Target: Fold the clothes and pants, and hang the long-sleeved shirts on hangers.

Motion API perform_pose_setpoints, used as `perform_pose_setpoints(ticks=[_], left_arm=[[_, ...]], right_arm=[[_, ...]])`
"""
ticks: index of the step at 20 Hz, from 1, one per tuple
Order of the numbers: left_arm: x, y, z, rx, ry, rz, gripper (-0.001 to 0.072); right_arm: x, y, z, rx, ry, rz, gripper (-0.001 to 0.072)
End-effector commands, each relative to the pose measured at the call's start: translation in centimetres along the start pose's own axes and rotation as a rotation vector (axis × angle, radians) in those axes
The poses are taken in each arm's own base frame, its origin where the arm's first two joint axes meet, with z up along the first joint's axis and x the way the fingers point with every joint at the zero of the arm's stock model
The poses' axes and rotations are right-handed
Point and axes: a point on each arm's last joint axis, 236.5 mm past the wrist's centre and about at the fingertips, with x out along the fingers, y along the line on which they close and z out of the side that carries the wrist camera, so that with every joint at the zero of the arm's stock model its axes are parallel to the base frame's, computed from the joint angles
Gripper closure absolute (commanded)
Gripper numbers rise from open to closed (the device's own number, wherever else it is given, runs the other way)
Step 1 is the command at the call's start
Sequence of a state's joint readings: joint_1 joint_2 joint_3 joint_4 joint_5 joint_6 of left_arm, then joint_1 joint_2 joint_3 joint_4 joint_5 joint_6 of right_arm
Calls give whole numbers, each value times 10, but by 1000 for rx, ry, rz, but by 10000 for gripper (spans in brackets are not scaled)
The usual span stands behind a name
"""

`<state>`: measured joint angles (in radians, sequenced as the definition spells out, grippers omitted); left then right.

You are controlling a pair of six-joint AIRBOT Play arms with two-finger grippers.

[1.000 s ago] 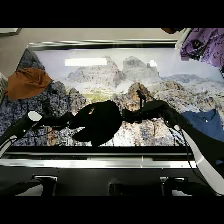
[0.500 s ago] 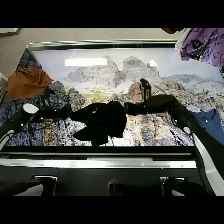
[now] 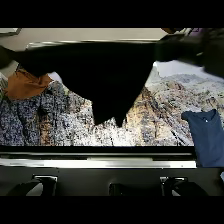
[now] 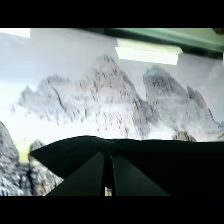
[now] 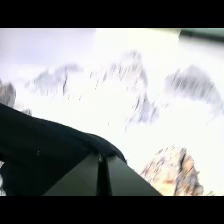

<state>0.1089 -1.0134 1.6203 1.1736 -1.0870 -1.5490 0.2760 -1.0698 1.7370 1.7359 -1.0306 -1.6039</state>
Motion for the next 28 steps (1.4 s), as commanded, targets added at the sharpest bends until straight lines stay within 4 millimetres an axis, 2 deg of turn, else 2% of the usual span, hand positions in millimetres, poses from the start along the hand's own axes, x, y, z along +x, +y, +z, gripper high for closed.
perform_pose_setpoints(ticks=[1,3,5,6,8,10,12,13,14,15,17,18,19,20,22,24,26,27,28], left_arm=[[-116,-11,55,128,-229,130,691],[-153,-26,57,149,-294,119,691],[-175,-35,56,146,-332,111,691],[-177,-36,56,136,-336,109,691],[-163,-30,54,101,-308,109,691],[-124,-14,46,67,-225,117,691],[-65,10,28,24,-99,131,691],[-33,24,15,-2,-29,142,691],[3,41,-1,-29,48,156,691],[38,58,-19,-53,123,169,691],[109,94,-67,-105,284,197,691],[139,110,-92,-133,351,210,691],[165,125,-117,-166,413,225,691],[189,139,-145,-201,475,240,690],[220,156,-195,-251,587,261,690],[236,160,-225,-268,651,263,690],[246,157,-244,-267,694,258,690],[249,154,-249,-267,704,253,689],[250,151,-250,-263,708,249,689]], right_arm=[[-105,-3,53,-41,-170,-82,682],[-143,3,61,-1,-237,-73,682],[-162,5,67,49,-284,-63,682],[-163,6,70,71,-297,-59,682],[-140,1,75,95,-296,-63,682],[-87,-19,70,165,-244,-112,682],[-8,-34,46,255,-137,-133,681],[40,-36,25,303,-65,-120,681],[85,-35,0,352,7,-101,681],[134,-35,-32,403,85,-82,680],[218,-33,-101,500,222,-48,680],[252,-31,-137,554,284,-34,680],[278,-27,-170,606,336,-22,680],[300,-23,-203,656,394,-13,679],[324,-15,-258,749,503,1,673],[331,-9,-291,788,587,3,629],[327,-8,-300,782,624,1,619],[324,-8,-298,779,634,4,563],[318,-12,-293,772,637,7,422]])
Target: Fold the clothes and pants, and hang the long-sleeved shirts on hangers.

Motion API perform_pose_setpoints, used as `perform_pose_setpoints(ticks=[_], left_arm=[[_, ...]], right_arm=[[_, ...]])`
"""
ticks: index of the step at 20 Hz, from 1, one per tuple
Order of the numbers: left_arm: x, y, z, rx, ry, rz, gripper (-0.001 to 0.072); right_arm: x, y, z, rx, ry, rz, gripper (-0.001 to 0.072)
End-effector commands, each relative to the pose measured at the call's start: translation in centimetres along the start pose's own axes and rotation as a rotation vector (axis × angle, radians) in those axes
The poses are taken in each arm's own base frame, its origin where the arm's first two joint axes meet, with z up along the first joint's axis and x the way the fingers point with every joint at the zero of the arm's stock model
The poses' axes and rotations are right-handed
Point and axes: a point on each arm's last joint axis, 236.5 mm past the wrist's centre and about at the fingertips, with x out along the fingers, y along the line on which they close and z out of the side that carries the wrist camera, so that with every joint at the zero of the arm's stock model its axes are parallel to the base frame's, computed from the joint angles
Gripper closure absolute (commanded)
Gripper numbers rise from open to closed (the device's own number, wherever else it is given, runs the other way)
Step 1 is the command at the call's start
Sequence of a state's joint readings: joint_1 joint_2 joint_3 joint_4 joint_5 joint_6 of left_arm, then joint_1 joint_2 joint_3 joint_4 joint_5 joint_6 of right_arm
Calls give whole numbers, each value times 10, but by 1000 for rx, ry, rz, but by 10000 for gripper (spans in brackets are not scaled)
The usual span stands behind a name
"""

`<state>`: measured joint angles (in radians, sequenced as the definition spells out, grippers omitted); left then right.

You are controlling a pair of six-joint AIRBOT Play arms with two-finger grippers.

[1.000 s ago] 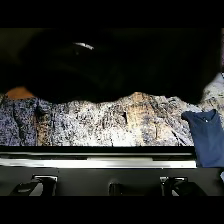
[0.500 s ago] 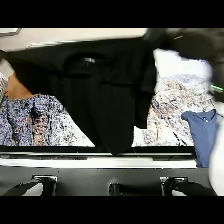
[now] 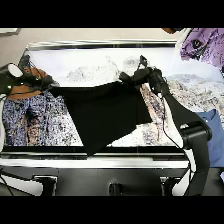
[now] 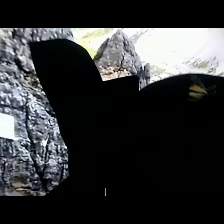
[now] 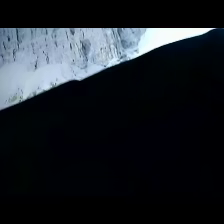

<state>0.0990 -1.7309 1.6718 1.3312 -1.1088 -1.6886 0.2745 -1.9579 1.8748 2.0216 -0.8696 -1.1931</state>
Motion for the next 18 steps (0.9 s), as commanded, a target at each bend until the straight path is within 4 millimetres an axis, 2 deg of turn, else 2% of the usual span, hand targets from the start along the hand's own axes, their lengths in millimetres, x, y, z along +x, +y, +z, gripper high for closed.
perform_pose_setpoints(ticks=[1,2,4,6,8,10,12,14,18], left_arm=[[27,-5,-15,-7,62,-6,690],[25,-6,-16,-8,67,-9,690],[19,-3,-20,-12,87,-6,689],[14,0,-26,-17,114,-1,689],[11,3,-34,-20,148,4,688],[10,3,-38,-20,165,6,688],[10,2,-38,-22,168,1,688],[10,-1,-40,-27,176,-13,688],[10,-3,-41,-31,181,-21,688]], right_arm=[[-7,-8,-5,23,60,6,312],[-28,-11,7,8,50,13,293],[-86,-27,31,-80,31,-1,291],[-144,-64,44,-157,46,-56,287],[-180,-114,39,-141,105,-110,233],[-183,-162,12,-18,204,-130,233],[-169,-189,-30,53,322,-105,232],[-150,-204,-62,86,386,-83,215],[-121,-220,-90,166,376,-54,216]])
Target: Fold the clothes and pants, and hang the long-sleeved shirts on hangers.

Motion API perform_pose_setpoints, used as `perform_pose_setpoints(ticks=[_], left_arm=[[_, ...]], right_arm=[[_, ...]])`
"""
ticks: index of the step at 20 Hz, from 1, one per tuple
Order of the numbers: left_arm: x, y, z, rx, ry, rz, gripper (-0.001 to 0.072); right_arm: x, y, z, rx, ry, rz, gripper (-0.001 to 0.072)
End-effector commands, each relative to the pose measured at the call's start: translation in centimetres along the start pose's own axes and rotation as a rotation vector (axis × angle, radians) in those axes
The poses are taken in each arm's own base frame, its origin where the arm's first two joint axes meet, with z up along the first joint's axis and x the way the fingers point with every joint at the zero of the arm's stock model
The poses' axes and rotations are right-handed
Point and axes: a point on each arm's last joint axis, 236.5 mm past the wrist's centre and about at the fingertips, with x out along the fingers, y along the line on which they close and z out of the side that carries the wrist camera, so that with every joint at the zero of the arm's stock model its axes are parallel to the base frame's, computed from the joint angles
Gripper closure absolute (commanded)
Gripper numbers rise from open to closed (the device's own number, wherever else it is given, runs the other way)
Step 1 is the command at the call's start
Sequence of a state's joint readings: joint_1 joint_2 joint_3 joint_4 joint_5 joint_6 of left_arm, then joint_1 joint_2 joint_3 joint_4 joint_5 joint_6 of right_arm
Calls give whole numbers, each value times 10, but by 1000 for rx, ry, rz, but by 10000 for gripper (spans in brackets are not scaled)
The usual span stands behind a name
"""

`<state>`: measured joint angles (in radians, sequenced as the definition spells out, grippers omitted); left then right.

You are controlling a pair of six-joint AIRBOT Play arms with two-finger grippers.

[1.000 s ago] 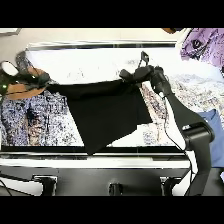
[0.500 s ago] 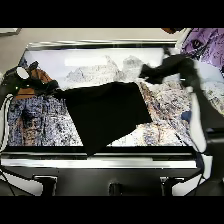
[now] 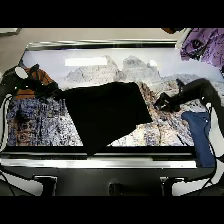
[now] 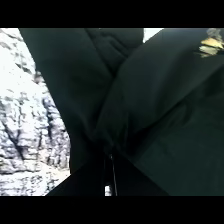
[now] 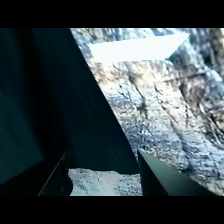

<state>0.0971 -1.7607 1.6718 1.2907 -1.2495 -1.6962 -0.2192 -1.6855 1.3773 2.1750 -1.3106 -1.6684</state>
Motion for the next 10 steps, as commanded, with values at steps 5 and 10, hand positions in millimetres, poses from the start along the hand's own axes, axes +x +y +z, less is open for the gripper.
perform_pose_setpoints(ticks=[5,10], left_arm=[[0,-1,-2,-1,11,-6,688],[3,-3,-4,1,17,-6,687]], right_arm=[[48,-21,-40,91,60,78,217],[73,2,-49,52,60,87,431]])
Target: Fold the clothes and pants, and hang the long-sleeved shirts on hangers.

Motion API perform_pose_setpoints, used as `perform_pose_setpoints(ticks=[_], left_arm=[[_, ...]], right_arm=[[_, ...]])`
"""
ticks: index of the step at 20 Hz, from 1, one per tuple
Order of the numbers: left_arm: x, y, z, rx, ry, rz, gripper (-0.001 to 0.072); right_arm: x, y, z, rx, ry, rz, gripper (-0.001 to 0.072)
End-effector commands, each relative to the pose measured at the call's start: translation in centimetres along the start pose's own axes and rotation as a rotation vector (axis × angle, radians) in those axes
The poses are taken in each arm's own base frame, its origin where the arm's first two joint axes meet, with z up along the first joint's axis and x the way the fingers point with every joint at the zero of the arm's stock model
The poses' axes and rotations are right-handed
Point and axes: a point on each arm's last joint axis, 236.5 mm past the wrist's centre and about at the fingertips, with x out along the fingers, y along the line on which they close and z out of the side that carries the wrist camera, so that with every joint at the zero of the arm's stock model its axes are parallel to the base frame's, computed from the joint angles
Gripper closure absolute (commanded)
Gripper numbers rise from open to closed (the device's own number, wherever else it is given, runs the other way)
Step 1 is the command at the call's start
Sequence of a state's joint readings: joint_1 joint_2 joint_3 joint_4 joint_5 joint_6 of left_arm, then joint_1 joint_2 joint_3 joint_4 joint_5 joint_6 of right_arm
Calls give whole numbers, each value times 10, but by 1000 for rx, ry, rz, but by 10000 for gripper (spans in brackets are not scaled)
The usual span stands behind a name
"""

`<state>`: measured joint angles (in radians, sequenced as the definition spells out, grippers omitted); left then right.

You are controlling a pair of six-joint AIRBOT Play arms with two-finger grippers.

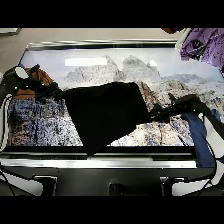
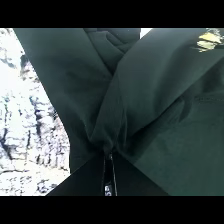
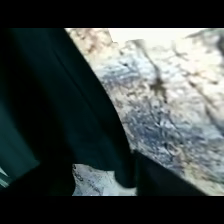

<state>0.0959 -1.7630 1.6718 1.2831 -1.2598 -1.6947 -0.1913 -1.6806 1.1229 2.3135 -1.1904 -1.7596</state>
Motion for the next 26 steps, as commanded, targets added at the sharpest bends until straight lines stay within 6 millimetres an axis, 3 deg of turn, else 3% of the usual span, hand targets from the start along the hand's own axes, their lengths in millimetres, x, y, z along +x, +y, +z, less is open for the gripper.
perform_pose_setpoints(ticks=[1,2,4,7,9,11,13,14,16,17,19,21,23,26], left_arm=[[1,-1,-1,1,4,0,687],[1,-1,-1,1,5,0,688],[1,-1,-1,1,6,0,687],[2,-1,-7,2,31,3,688],[2,-3,-12,8,49,4,687],[4,-9,-16,18,60,3,688],[10,-15,-21,13,79,4,687],[13,-20,-24,18,87,1,688],[20,-32,-30,37,104,-8,688],[22,-38,-33,49,108,-11,687],[24,-46,-36,65,112,-16,687],[25,-48,-37,69,115,-18,687],[24,-48,-38,69,117,-19,688],[24,-48,-39,68,120,-19,688]], right_arm=[[17,15,6,-47,-43,-8,622],[13,21,16,-67,-79,-9,681],[-13,30,51,-74,-179,-49,682],[-95,44,124,-101,-440,-179,682],[-165,66,171,-111,-673,-222,682],[-224,90,202,-86,-870,-199,682],[-243,106,217,-53,-941,-143,682],[-239,107,221,-28,-936,-120,681],[-211,102,219,23,-850,-80,679],[-196,97,213,44,-789,-79,620],[-182,88,194,19,-679,-119,342],[-183,71,163,-79,-542,-197,330],[-195,48,130,-132,-417,-251,330],[-202,25,94,-121,-341,-230,330]])
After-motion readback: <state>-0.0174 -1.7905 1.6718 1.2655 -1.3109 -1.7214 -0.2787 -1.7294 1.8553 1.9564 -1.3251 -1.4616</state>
